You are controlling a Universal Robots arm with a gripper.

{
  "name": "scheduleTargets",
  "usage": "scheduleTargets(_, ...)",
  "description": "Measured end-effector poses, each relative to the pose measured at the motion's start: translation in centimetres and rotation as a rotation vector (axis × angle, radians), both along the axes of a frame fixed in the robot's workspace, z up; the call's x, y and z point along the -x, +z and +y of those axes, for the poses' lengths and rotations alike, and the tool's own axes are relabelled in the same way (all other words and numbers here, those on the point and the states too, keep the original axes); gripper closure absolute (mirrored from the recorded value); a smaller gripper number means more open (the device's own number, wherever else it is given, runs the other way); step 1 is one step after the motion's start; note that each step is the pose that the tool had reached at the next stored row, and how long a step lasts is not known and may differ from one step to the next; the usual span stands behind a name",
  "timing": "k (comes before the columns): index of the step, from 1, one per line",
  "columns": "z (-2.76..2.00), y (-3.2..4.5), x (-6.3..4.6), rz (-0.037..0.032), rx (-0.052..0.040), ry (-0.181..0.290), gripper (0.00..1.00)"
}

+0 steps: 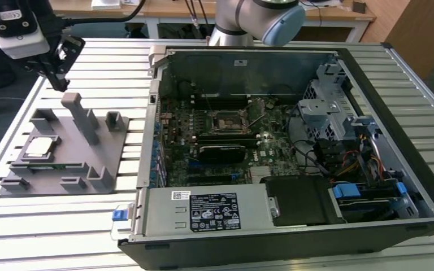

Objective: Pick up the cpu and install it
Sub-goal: 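Reach for the cpu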

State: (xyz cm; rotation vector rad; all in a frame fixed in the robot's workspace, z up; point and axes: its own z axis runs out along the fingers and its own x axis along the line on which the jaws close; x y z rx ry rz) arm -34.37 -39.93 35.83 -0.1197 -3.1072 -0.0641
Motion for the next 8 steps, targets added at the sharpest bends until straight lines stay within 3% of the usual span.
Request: scheduleTargets(8,0.00,-0.12,0.76,0.0014,0.0000,0.000,0.89)
